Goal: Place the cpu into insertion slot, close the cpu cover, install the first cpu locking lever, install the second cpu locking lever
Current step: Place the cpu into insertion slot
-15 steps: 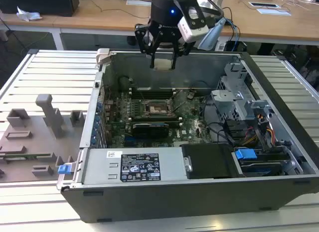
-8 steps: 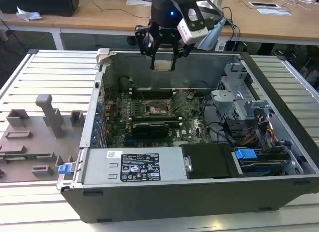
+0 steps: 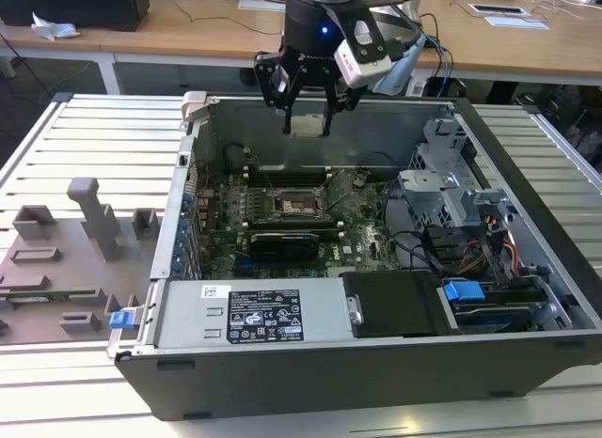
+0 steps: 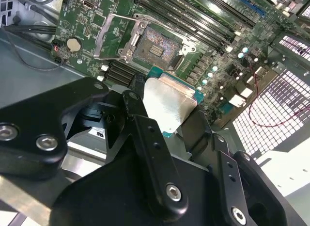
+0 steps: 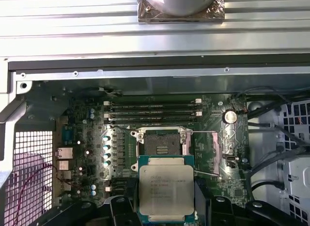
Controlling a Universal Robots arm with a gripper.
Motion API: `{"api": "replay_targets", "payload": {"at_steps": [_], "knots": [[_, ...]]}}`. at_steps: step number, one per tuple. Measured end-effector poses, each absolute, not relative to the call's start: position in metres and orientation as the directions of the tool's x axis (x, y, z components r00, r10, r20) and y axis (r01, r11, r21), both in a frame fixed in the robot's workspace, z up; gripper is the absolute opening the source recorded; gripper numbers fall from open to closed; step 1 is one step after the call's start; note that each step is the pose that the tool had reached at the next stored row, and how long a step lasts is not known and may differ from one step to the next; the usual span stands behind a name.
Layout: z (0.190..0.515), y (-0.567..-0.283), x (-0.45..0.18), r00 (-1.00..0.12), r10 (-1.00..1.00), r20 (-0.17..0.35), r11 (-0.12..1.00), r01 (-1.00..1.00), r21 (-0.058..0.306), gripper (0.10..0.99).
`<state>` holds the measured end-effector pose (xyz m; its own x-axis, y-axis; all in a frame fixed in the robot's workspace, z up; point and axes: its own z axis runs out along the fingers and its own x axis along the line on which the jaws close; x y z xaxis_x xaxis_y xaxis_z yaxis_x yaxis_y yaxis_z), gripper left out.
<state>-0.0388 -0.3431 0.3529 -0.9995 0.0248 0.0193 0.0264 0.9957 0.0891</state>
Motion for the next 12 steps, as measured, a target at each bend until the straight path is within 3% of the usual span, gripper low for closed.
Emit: {"api": "replay_targets", "payload": {"at_steps": [12], "knots": [[0.3484, -0.3431, -0.0388, -1.000, 0.025, 0.019, 0.996, 0.026, 0.089, 0.545]]}}
